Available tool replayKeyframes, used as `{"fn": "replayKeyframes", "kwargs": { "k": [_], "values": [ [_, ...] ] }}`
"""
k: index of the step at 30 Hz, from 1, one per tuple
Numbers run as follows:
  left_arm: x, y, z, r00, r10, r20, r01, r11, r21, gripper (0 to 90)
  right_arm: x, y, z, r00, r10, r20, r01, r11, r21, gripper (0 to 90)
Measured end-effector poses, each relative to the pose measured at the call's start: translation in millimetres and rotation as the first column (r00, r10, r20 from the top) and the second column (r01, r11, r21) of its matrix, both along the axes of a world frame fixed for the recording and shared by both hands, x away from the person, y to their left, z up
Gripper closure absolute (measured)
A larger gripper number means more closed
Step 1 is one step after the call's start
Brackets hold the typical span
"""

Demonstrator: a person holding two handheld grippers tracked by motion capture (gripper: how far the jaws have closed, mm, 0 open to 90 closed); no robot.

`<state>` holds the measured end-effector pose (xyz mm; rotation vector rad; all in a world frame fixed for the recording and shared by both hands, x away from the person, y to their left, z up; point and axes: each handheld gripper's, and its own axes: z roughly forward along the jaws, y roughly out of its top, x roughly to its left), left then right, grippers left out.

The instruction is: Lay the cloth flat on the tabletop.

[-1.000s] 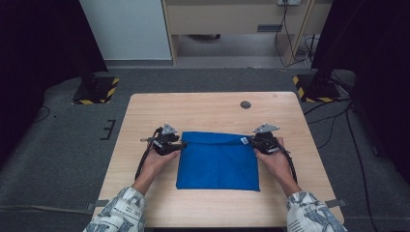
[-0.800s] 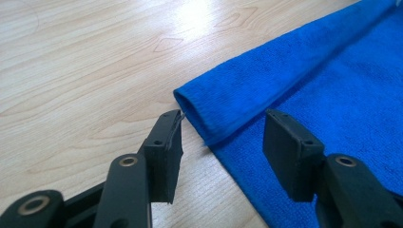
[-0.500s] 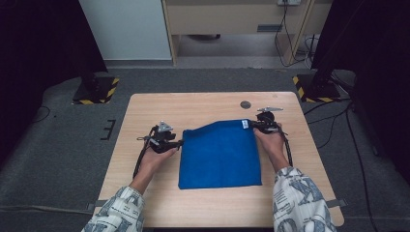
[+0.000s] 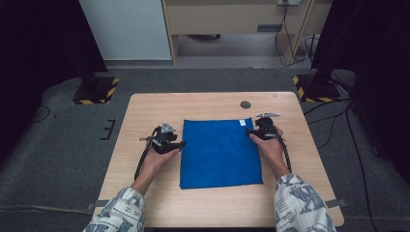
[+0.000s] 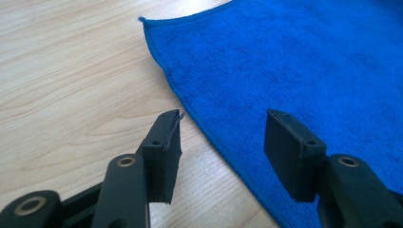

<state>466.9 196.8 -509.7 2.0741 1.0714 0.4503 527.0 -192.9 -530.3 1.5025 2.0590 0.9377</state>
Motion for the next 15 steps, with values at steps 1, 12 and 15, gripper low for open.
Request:
{"fn": "replayKeyframes", "kwargs": {
  "k": [1,12,15],
  "values": [
    [-0.7,0.7,0.0,1.0000,0.004,0.004,-0.004,1.0000,0.006,46.5,-6.1,0.7,-1.6,0.9998,0.015,-0.012,-0.015,1.000,-0.013,27.6],
    [-2.7,9.3,3.0,0.9996,0.027,0.011,-0.026,0.9993,-0.025,45.6,-39.2,1.5,-5.6,1.0000,0.000,0.010,0.000,0.999,-0.051,23.5],
    [-2.9,10.2,5.9,0.9995,0.025,0.017,-0.024,0.9990,-0.038,45.0,-44.3,1.0,-5.3,0.9999,0.001,0.014,0.000,0.998,-0.059,22.6]
  ]
}}
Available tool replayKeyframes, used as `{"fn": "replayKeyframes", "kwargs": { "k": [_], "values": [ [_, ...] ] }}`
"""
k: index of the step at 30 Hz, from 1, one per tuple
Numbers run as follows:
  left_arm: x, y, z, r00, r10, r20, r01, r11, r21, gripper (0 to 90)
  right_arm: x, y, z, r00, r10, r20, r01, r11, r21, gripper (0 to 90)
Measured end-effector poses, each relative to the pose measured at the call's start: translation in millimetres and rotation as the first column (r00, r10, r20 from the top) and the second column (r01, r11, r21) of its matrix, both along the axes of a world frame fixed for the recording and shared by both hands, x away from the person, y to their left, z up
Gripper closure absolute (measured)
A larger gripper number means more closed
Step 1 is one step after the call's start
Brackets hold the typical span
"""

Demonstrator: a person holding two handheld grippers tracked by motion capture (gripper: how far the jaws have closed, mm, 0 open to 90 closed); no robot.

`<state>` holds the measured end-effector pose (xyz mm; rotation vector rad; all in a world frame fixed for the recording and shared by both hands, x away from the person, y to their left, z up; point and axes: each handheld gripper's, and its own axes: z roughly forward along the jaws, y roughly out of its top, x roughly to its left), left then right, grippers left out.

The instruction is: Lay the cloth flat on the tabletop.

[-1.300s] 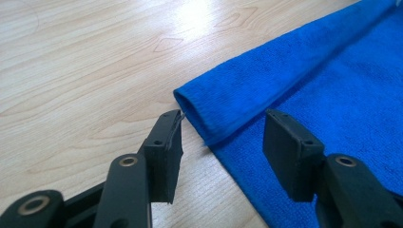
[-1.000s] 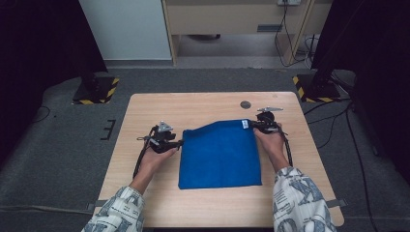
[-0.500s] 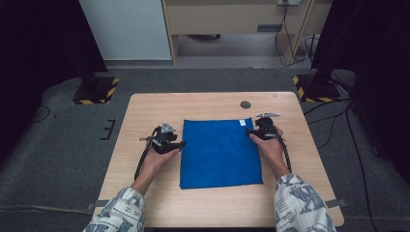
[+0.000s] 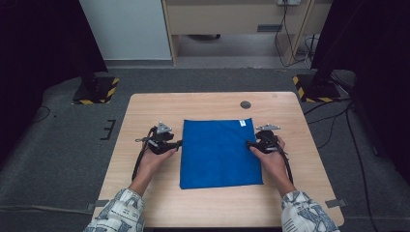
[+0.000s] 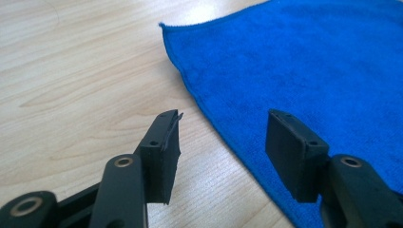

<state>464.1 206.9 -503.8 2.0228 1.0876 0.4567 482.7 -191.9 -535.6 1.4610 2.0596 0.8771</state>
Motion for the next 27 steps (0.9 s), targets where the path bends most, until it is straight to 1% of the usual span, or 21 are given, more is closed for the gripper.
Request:
{"fn": "replayKeyframes", "kwargs": {
  "k": [1,2,3,5,7,8,9,10,13,16,20,23,27],
  "values": [
    [0.3,0.2,1.1,1.0000,-0.004,-0.001,0.004,1.0000,-0.004,44.4,-1.2,-0.1,0.0,1.0000,0.001,0.005,-0.001,1.000,-0.006,21.5],
    [0.7,-0.3,2.1,1.0000,-0.001,0.003,0.002,1.0000,-0.010,43.6,-1.7,0.1,0.2,0.9999,0.010,0.011,-0.010,1.000,-0.016,18.6],
    [1.7,-0.3,3.6,1.0000,-0.003,0.006,0.003,1.0000,-0.004,42.6,-1.7,0.2,0.9,0.9998,0.014,0.017,-0.013,1.000,-0.025,17.0],
    [4.1,-0.7,6.6,1.0000,-0.008,0.005,0.008,0.9999,-0.008,39.0,-2.3,0.8,3.6,0.9994,0.023,0.027,-0.023,1.000,0.004,15.3],
    [7.0,-2.0,9.3,1.0000,-0.008,0.006,0.008,1.0000,-0.003,35.1,-3.1,2.5,7.7,0.9984,0.031,0.048,-0.032,0.999,0.012,14.4],
    [8.5,-3.2,10.3,0.9999,-0.005,0.012,0.005,1.0000,-0.008,33.1,-3.2,3.5,9.4,0.9978,0.043,0.050,-0.044,0.999,0.025,13.2],
    [9.7,-3.8,11.2,0.9999,-0.007,0.007,0.007,1.0000,-0.004,31.6,-3.2,5.7,12.0,0.9976,0.053,0.044,-0.054,0.998,0.036,12.4],
    [11.1,-4.7,12.3,0.9999,-0.010,0.004,0.010,0.9999,0.004,29.6,-3.3,6.6,13.2,0.9969,0.062,0.049,-0.064,0.997,0.037,12.4],
    [14.2,-7.8,14.4,0.9999,-0.012,0.001,0.012,0.9999,-0.001,23.6,-3.9,11.8,19.3,0.9951,0.082,0.056,-0.086,0.994,0.062,11.6],
    [15.5,-11.2,15.9,0.9998,-0.019,0.003,0.019,0.9998,0.006,21.2,-4.6,14.6,22.1,0.9940,0.096,0.052,-0.100,0.992,0.075,11.5],
    [16.5,-15.9,17.6,0.9995,-0.030,0.002,0.030,0.9995,0.009,17.5,-7.4,22.2,26.1,0.9905,0.125,0.058,-0.129,0.988,0.084,11.2],
    [18.1,-18.3,19.0,0.9993,-0.038,0.001,0.038,0.9993,0.006,14.6,-10.0,29.2,27.9,0.9876,0.148,0.052,-0.152,0.984,0.091,10.9],
    [20.2,-20.8,21.1,0.9989,-0.047,0.005,0.047,0.9989,0.003,11.2,-13.7,40.6,29.7,0.9814,0.186,0.049,-0.190,0.978,0.091,11.2]
  ]
}}
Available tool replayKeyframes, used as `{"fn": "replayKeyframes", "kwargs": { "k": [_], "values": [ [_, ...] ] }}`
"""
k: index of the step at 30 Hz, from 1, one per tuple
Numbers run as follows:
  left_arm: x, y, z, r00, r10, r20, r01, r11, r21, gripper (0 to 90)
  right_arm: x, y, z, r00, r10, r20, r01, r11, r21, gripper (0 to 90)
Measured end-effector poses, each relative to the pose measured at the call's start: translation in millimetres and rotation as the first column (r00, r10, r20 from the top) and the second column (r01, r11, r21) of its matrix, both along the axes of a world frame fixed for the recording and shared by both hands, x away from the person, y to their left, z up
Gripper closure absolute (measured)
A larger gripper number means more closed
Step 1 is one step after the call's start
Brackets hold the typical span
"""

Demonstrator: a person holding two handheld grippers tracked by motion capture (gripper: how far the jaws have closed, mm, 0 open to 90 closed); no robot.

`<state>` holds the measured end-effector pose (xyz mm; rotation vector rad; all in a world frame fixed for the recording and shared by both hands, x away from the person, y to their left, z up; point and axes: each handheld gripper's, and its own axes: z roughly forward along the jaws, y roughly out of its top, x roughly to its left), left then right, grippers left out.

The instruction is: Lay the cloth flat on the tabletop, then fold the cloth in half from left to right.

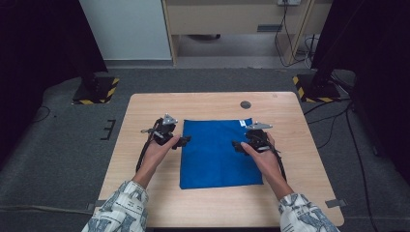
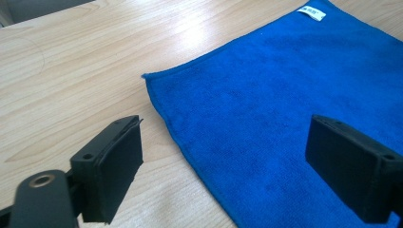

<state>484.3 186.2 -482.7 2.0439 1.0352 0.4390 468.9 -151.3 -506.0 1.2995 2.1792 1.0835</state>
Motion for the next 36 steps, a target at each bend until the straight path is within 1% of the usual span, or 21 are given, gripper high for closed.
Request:
{"fn": "replayKeyframes", "kwargs": {
  "k": [2,3,6,9,12,13,14,15,16,17,18,20,23,27,30,32,33,35,36],
  "values": [
    [0.6,-0.9,1.3,1.0000,-0.002,-0.001,0.002,1.0000,0.001,11.0,-1.7,6.4,1.0,0.9998,0.019,-0.007,-0.019,1.000,0.008,12.3],
    [0.7,-1.1,1.7,1.0000,-0.001,0.006,0.001,1.0000,-0.005,11.0,-2.7,9.6,1.5,0.9995,0.031,-0.008,-0.031,1.000,0.005,13.7],
    [2.0,-0.2,1.6,0.9997,0.000,0.026,0.000,1.0000,-0.009,11.2,-7.7,22.5,3.5,0.9976,0.067,-0.020,-0.067,0.998,0.019,16.4],
    [3.5,2.2,0.9,0.9995,0.007,0.030,-0.007,0.9999,-0.008,11.5,-15.7,38.3,5.8,0.9930,0.117,-0.019,-0.116,0.993,0.029,16.9],
    [4.4,4.0,0.4,0.9996,0.012,0.025,-0.011,0.9997,-0.022,11.5,-23.8,55.1,6.7,0.9857,0.167,-0.022,-0.166,0.986,0.028,16.9],
    [4.5,4.5,0.5,0.9996,0.010,0.027,-0.009,0.9997,-0.023,11.5,-26.0,60.4,6.5,0.9824,0.185,-0.023,-0.185,0.982,0.027,17.1],
    [4.7,4.9,0.5,0.9996,0.008,0.028,-0.008,0.9997,-0.025,11.5,-31.0,71.8,5.2,0.9743,0.223,-0.033,-0.222,0.975,0.019,18.3],
    [4.8,5.1,0.5,0.9995,0.008,0.029,-0.007,0.9996,-0.027,11.5,-31.0,71.8,5.2,0.9743,0.223,-0.033,-0.222,0.975,0.019,18.3],
    [4.9,5.2,0.5,0.9995,0.007,0.031,-0.006,0.9995,-0.029,11.5,-32.7,75.4,4.8,0.9716,0.234,-0.035,-0.233,0.972,0.017,19.1],
    [5.0,5.2,0.4,0.9994,0.006,0.033,-0.005,0.9994,-0.034,11.5,-36.6,84.2,4.1,0.9650,0.260,-0.036,-0.259,0.966,0.013,22.5],
    [5.3,5.4,0.2,0.9994,0.004,0.033,-0.003,0.9993,-0.037,11.5,-36.6,84.2,4.1,0.9650,0.260,-0.036,-0.259,0.966,0.013,22.5],
    [5.7,6.0,-0.4,0.9995,0.005,0.031,-0.004,0.9994,-0.036,11.6,-40.4,92.3,4.0,0.9570,0.287,-0.043,-0.286,0.958,0.019,24.5],
    [6.0,7.5,-0.6,0.9997,0.007,0.024,-0.006,0.9993,-0.038,11.7,-46.2,103.3,3.6,0.9457,0.322,-0.045,-0.322,0.947,0.015,28.6],
    [5.6,9.6,0.0,0.9999,0.002,0.017,-0.001,0.9994,-0.035,11.6,-54.6,116.4,3.6,0.9326,0.357,-0.054,-0.357,0.934,0.006,30.7],
    [4.9,10.8,0.3,1.0000,0.005,0.006,-0.004,0.9995,-0.030,11.7,-60.2,122.9,4.3,0.9162,0.396,-0.061,-0.395,0.918,0.028,31.2],
    [3.9,11.4,1.1,1.0000,0.000,0.006,0.001,0.9998,-0.020,11.7,-64.1,127.3,4.3,0.9094,0.411,-0.062,-0.410,0.912,0.029,34.1],
    [3.3,11.5,1.4,1.0000,0.001,0.008,-0.001,0.9998,-0.022,11.6,-66.5,129.6,4.4,0.9051,0.421,-0.060,-0.420,0.907,0.024,36.8],
    [2.4,12.5,2.4,1.0000,0.003,0.008,-0.003,0.9998,-0.021,11.6,-71.7,134.0,4.3,0.8993,0.434,-0.053,-0.434,0.901,0.020,41.1],
    [2.0,13.0,2.6,1.0000,0.004,0.006,-0.004,0.9998,-0.019,11.6,-74.3,136.5,3.8,0.8941,0.445,-0.051,-0.445,0.896,0.015,43.5]
  ]
}}
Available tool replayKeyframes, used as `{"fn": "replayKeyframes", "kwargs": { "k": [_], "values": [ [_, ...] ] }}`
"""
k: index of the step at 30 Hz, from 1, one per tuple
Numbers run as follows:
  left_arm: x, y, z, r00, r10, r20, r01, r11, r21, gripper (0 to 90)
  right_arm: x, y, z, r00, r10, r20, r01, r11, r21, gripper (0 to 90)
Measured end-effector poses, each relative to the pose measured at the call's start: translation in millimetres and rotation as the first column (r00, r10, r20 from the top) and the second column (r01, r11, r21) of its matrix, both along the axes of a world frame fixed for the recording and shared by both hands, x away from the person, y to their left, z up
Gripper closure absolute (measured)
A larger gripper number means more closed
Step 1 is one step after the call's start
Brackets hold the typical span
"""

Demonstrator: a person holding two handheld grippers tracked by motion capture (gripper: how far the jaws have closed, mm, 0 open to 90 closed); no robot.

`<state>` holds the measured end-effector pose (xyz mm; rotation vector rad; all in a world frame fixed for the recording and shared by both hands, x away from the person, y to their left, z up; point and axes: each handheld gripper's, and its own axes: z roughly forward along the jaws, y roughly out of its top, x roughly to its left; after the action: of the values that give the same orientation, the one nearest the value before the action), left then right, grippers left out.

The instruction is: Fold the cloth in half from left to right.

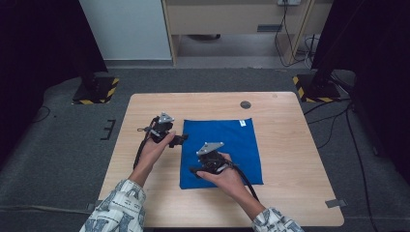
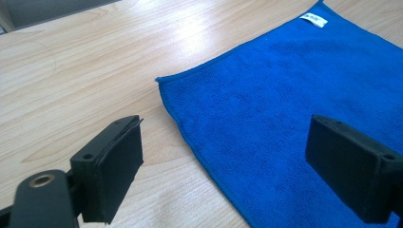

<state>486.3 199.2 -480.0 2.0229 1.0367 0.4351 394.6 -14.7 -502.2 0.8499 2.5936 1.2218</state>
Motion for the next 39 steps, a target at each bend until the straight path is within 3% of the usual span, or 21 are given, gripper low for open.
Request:
{"fn": "replayKeyframes", "kwargs": {
  "k": [10,14,17,25,30,36,37,38,39],
  "values": [
    [-0.3,5.9,1.5,0.9999,0.011,0.005,-0.011,0.9999,-0.003,11.7,-23.9,22.0,-6.1,0.9962,0.087,-0.008,-0.087,0.996,0.008,73.9],
    [-1.3,6.0,0.3,1.0000,0.007,0.002,-0.007,0.9999,-0.011,11.7,-33.3,29.3,-7.6,0.9951,0.099,-0.011,-0.099,0.995,0.007,81.6],
    [-1.2,6.3,-0.3,1.0000,0.004,-0.001,-0.004,0.9999,-0.009,11.7,-40.9,34.6,-10.8,0.9939,0.110,-0.008,-0.110,0.994,-0.005,80.4],
    [-1.1,6.6,-0.5,1.0000,0.003,-0.001,-0.003,0.9999,-0.014,11.7,-48.4,41.2,-18.1,0.9932,0.111,0.034,-0.109,0.992,-0.071,65.3],
    [-1.0,7.0,-0.3,1.0000,0.006,0.002,-0.006,0.9998,-0.017,11.7,-49.2,43.0,-23.2,0.9937,0.112,0.011,-0.110,0.990,-0.090,55.9],
    [-0.1,7.1,-0.5,1.0000,0.007,0.002,-0.007,0.9999,-0.015,11.7,-51.6,43.8,-25.3,0.9947,0.098,0.028,-0.095,0.991,-0.093,55.7],
    [0.2,6.9,-0.6,1.0000,0.007,0.003,-0.007,0.9998,-0.019,11.7,-52.2,43.9,-25.6,0.9946,0.096,0.040,-0.091,0.991,-0.099,58.6],
    [0.8,6.9,-0.6,1.0000,0.008,0.004,-0.008,0.9997,-0.022,11.7,-52.0,43.4,-25.5,0.9954,0.084,0.046,-0.079,0.992,-0.101,67.5],
    [1.4,6.7,-0.7,0.9999,0.009,0.005,-0.009,0.9997,-0.023,11.7,-52.0,43.4,-25.5,0.9954,0.084,0.046,-0.079,0.992,-0.101,67.5]
  ]
}}
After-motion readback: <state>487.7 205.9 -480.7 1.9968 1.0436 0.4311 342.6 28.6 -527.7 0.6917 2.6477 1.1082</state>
